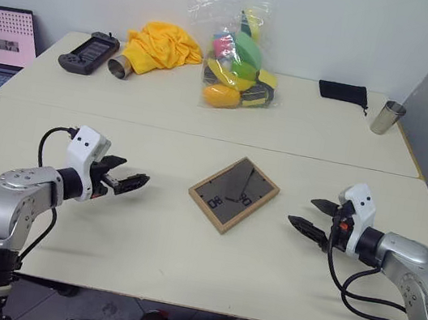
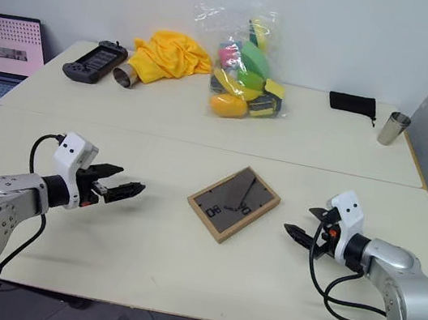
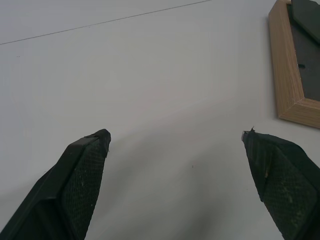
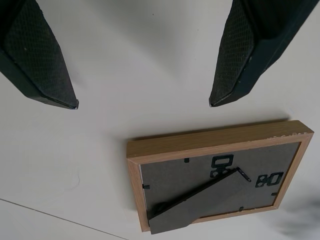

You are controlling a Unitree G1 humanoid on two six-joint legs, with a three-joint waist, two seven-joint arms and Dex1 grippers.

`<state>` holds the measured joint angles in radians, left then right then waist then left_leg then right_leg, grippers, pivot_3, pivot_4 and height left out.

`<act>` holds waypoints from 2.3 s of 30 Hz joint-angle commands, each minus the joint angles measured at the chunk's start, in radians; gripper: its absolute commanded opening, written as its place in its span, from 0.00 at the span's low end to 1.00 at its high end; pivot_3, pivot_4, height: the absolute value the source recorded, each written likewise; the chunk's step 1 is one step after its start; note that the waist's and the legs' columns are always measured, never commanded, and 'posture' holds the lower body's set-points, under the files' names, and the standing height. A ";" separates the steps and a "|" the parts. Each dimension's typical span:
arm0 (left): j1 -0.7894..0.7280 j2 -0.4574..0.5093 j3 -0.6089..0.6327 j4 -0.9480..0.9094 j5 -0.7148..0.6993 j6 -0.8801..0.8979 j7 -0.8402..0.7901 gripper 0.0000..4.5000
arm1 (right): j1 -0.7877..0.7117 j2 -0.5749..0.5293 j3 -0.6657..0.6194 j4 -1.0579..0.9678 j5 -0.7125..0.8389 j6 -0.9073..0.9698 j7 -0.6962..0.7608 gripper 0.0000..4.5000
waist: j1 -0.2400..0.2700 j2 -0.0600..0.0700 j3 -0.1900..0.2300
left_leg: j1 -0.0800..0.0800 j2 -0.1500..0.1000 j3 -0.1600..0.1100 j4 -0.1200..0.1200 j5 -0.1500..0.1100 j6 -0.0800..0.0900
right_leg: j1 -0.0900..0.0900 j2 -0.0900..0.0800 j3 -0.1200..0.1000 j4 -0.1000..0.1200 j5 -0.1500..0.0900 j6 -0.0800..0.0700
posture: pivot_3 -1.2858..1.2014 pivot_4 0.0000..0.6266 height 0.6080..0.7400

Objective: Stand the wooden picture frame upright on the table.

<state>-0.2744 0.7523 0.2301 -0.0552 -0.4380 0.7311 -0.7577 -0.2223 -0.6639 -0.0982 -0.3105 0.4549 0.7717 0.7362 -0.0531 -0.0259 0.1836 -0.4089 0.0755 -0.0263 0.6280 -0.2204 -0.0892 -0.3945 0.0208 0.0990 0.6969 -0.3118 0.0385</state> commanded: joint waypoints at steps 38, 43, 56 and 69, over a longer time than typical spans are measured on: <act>-0.084 -0.168 -0.257 -0.031 0.024 0.016 -0.145 0.01 | -0.297 0.352 0.233 0.328 -0.231 -0.200 -0.168 0.00 | -0.004 0.000 0.000 | 0.000 0.001 -0.001 0.001 0.000 0.000 | 0.000 0.001 0.000 0.001 0.000 0.000 | 0.52 0.24 1.00; -0.069 -0.161 -0.216 -0.032 0.019 0.019 -0.113 0.01 | -0.252 0.309 0.246 0.288 -0.233 -0.182 -0.126 0.00 | -0.004 0.000 0.000 | 0.000 0.001 -0.001 0.001 0.000 0.000 | 0.000 0.001 0.000 0.001 0.000 0.000 | 0.52 0.24 1.00; -0.109 -0.220 -0.242 0.018 0.077 -0.052 -0.027 0.01 | -0.269 0.371 0.307 0.281 -0.218 -0.176 -0.089 0.00 | -0.006 0.000 0.000 | 0.000 0.001 -0.001 0.001 0.000 0.000 | 0.000 0.001 0.000 0.001 0.000 0.000 | 0.52 0.24 1.00; 0.104 -0.076 -0.130 -0.230 -0.026 0.070 -0.062 0.01 | -0.252 0.363 0.378 0.183 -0.172 -0.126 0.037 0.00 | -0.008 0.000 0.000 | 0.000 0.002 -0.001 0.001 0.000 0.000 | -0.001 0.002 -0.001 0.001 0.000 0.000 | 0.52 0.24 1.00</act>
<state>-0.1737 0.6721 0.0828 -0.2067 -0.4199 0.7969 -0.8086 -0.4549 -0.3097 0.2615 -0.0801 0.2571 0.6536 0.7443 -0.0613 -0.0259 0.1837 -0.4092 0.0775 -0.0271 0.6286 -0.2203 -0.0891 -0.3953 0.0226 0.0983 0.6978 -0.3118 0.0381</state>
